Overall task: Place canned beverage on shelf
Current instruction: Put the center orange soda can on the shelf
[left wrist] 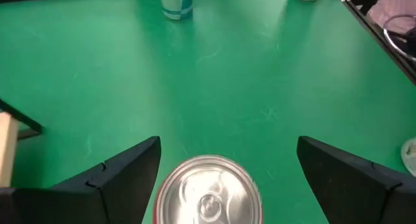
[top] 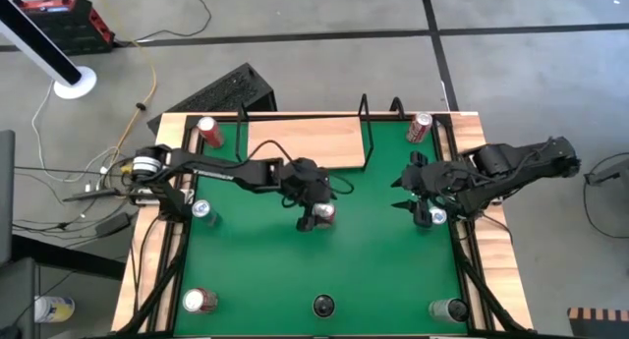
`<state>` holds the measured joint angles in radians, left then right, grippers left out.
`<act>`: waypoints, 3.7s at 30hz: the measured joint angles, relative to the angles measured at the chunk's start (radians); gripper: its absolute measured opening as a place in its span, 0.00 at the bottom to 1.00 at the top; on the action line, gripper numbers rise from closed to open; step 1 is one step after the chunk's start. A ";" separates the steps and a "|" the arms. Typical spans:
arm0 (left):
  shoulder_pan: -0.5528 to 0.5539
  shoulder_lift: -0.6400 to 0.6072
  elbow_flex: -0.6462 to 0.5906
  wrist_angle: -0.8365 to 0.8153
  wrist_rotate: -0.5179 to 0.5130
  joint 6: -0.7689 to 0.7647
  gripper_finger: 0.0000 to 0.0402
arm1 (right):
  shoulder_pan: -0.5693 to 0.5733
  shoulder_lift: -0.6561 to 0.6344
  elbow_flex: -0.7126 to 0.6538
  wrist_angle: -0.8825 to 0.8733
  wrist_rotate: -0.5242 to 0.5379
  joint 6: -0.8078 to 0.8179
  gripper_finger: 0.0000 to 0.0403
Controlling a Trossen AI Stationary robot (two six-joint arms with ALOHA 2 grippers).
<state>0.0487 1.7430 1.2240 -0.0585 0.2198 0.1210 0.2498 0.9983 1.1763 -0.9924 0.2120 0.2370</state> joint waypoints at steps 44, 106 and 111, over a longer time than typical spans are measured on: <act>-0.032 0.025 0.000 -0.137 -0.130 0.056 0.86 | -0.083 0.010 0.000 0.006 -0.001 -0.116 0.68; -0.088 0.140 0.203 -0.590 0.211 0.705 0.75 | -0.141 0.168 -0.001 0.078 -0.005 -0.156 0.68; -0.069 0.139 0.203 -0.606 0.223 0.697 0.75 | -0.141 0.182 -0.001 0.087 -0.005 -0.156 0.68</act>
<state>-0.0207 1.8824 1.4265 -0.6642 0.4424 0.8182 0.1085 1.1807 1.1748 -0.9057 0.2072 0.0807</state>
